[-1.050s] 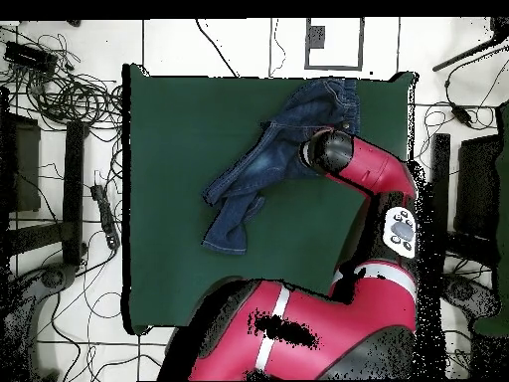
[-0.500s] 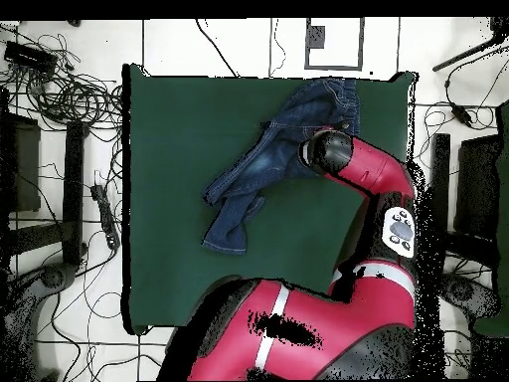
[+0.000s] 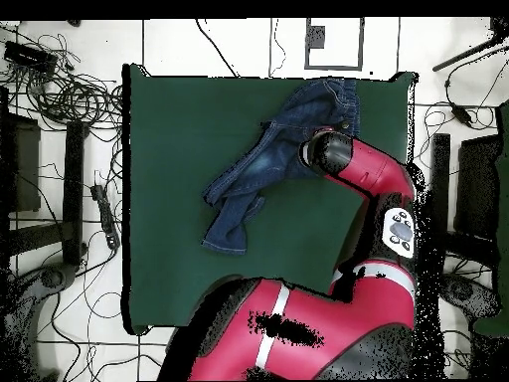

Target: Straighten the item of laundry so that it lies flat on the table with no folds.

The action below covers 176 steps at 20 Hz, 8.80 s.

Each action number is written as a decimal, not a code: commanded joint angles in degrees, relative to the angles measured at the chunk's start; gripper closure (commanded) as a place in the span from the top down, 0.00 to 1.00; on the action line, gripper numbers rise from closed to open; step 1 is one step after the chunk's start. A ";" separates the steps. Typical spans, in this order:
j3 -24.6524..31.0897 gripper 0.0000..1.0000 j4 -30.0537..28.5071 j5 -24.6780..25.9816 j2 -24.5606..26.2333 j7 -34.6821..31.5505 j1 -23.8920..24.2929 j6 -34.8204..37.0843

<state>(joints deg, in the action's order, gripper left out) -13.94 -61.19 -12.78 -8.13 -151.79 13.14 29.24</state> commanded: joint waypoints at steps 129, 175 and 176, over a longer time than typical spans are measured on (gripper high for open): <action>5.38 1.00 -23.79 12.98 -11.14 2.36 11.43 -1.35; 1.54 1.00 -12.69 4.58 -8.26 -10.08 -4.15 9.14; 1.59 1.00 -12.30 4.24 -7.94 -10.35 -4.37 9.65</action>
<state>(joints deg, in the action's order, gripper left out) -15.71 -74.26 -5.03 -21.47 -151.79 11.33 32.18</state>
